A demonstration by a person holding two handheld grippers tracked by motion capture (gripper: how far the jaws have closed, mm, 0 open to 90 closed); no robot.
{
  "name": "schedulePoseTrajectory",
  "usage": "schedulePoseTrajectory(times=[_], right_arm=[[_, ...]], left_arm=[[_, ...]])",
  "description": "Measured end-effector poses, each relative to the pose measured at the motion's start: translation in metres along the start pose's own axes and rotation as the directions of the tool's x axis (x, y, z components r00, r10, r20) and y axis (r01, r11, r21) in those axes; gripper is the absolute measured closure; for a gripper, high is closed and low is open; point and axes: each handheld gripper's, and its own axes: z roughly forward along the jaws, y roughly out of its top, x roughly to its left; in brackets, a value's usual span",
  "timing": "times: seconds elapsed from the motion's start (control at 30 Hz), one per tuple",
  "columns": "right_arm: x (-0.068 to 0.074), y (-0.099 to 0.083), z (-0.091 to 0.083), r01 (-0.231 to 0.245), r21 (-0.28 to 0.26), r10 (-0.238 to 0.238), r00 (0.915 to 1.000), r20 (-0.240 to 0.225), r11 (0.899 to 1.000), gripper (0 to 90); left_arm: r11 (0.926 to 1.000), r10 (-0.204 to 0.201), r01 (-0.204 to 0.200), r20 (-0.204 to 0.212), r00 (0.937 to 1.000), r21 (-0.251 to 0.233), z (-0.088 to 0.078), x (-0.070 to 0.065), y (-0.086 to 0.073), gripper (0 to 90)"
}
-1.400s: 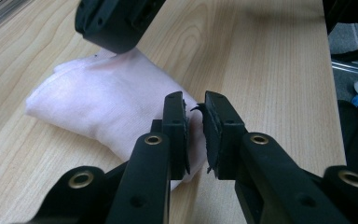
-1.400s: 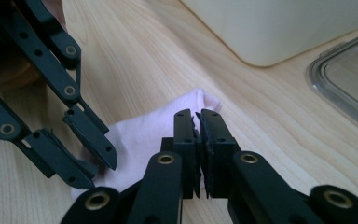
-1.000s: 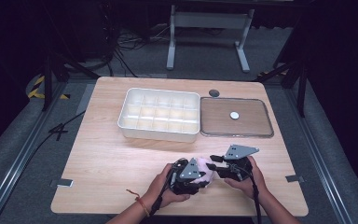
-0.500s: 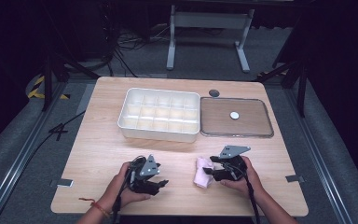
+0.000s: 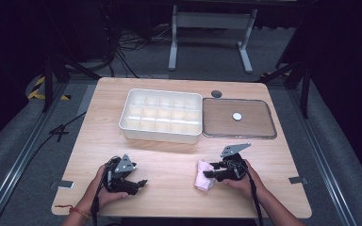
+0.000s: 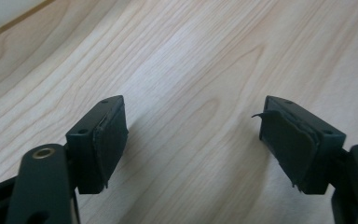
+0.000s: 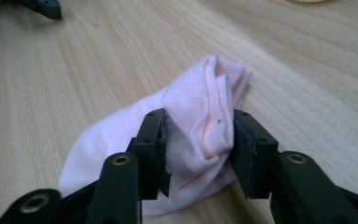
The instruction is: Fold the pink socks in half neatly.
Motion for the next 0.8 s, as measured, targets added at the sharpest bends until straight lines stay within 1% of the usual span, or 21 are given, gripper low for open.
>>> schedulePoseTrajectory(times=[0.03,0.07,0.1,0.13,0.17,0.23,0.27,0.3,0.33,0.47,0.53,0.57,0.63,0.67,0.73,0.8], right_arm=[[0.000,0.000,0.000,-0.004,0.000,0.004,1.0000,-0.006,1.000,61.2],[0.000,0.000,0.000,-0.004,0.000,0.004,1.0000,-0.006,1.000,61.2],[-0.001,0.000,0.000,-0.015,0.002,0.015,0.9997,-0.017,1.000,64.9],[-0.001,0.000,0.000,-0.017,0.001,0.017,0.9997,-0.018,1.000,65.7],[-0.001,0.000,0.000,-0.018,0.001,0.018,0.9996,-0.020,1.000,66.8],[0.000,0.000,0.000,-0.010,-0.001,0.010,0.9997,-0.022,1.000,69.1],[0.000,0.000,0.000,-0.005,-0.002,0.005,0.9998,-0.020,1.000,69.7],[0.001,0.000,-0.001,-0.005,-0.003,0.005,0.9998,-0.019,1.000,70.5],[0.002,0.000,-0.001,0.007,-0.009,-0.007,0.9999,-0.012,1.000,71.1],[0.005,-0.001,-0.003,0.028,-0.019,-0.028,0.9996,-0.001,0.999,72.6],[0.006,0.000,-0.006,0.048,-0.031,-0.048,0.9988,0.003,0.998,73.0],[0.006,0.000,-0.006,0.048,-0.031,-0.048,0.9988,0.003,0.998,73.0],[0.010,0.001,-0.011,0.072,-0.049,-0.072,0.9974,0.006,0.996,73.1],[0.011,0.001,-0.012,0.072,-0.052,-0.072,0.9974,0.006,0.996,73.1],[0.012,0.001,-0.014,0.092,-0.062,-0.091,0.9956,0.023,0.994,73.1],[0.013,0.002,-0.018,0.094,-0.078,-0.093,0.9954,0.025,0.992,73.1]], left_arm=[[1.0000,-0.008,0.008,0.001,1.0000,-0.005,0.000,0.000,0.000,21.1],[1.0000,-0.008,0.008,0.001,1.0000,-0.005,0.000,0.000,0.000,21.0],[1.0000,-0.004,0.004,0.002,1.0000,-0.008,0.001,0.001,-0.001,20.6],[0.9999,-0.007,0.007,0.002,1.0000,-0.012,0.001,0.001,-0.001,20.1],[0.9998,-0.008,0.008,-0.008,0.9999,-0.016,0.001,0.001,-0.002,19.1],[0.9997,-0.012,0.011,-0.012,0.9999,-0.022,0.001,0.001,-0.003,17.9],[0.9990,-0.025,0.025,-0.009,0.9996,-0.038,0.002,0.000,-0.005,17.3],[0.9987,-0.029,0.028,-0.016,0.9995,-0.044,0.002,0.000,-0.005,16.5],[0.9986,-0.031,0.030,-0.017,0.9994,-0.043,0.002,0.000,-0.005,16.2],[0.9986,-0.034,0.033,-0.017,0.9993,-0.042,0.003,-0.001,-0.005,15.9],[0.9986,-0.033,0.032,-0.017,0.9993,-0.041,0.003,-0.001,-0.005,15.7],[0.9986,-0.033,0.032,-0.017,0.9993,-0.041,0.003,-0.001,-0.005,15.5],[0.9988,-0.033,0.032,-0.016,0.9993,-0.037,0.003,0.000,-0.004,15.2],[0.9987,-0.033,0.033,-0.015,0.9993,-0.040,0.003,0.000,-0.004,15.1],[0.9988,-0.029,0.028,-0.017,0.9994,-0.039,0.003,0.000,-0.004,14.9],[0.9989,-0.028,0.028,-0.018,0.9994,-0.039,0.003,0.000,-0.004,14.8]])
